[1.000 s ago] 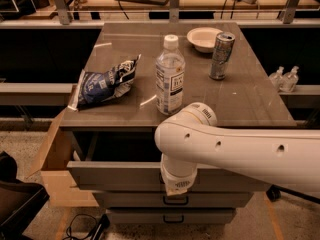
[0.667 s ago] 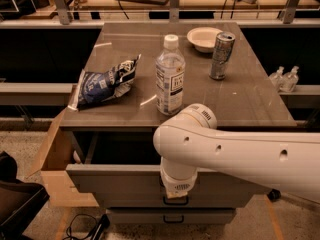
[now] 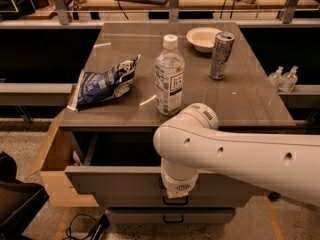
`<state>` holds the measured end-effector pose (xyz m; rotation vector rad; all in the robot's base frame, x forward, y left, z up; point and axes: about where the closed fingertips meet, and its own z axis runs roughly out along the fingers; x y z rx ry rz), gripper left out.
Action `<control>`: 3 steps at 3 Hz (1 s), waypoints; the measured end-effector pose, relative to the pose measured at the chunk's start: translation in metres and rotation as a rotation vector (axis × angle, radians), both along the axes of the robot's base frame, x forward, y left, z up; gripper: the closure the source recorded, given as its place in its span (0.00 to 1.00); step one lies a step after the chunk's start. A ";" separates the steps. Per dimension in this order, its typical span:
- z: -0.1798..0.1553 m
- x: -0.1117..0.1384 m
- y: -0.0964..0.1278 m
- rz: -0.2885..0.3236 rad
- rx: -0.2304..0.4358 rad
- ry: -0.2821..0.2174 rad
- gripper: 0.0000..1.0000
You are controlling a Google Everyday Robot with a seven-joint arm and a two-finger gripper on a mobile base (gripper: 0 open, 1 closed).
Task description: Open top drawer
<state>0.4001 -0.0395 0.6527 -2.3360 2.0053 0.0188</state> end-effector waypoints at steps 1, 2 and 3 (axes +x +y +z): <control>0.021 -0.007 -0.002 -0.021 -0.018 -0.050 1.00; 0.017 -0.007 -0.002 -0.021 -0.018 -0.050 1.00; 0.034 -0.012 -0.004 -0.036 -0.033 -0.085 1.00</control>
Offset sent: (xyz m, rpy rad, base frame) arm -0.0639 -0.0219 0.2031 -0.1554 -0.4337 -0.1899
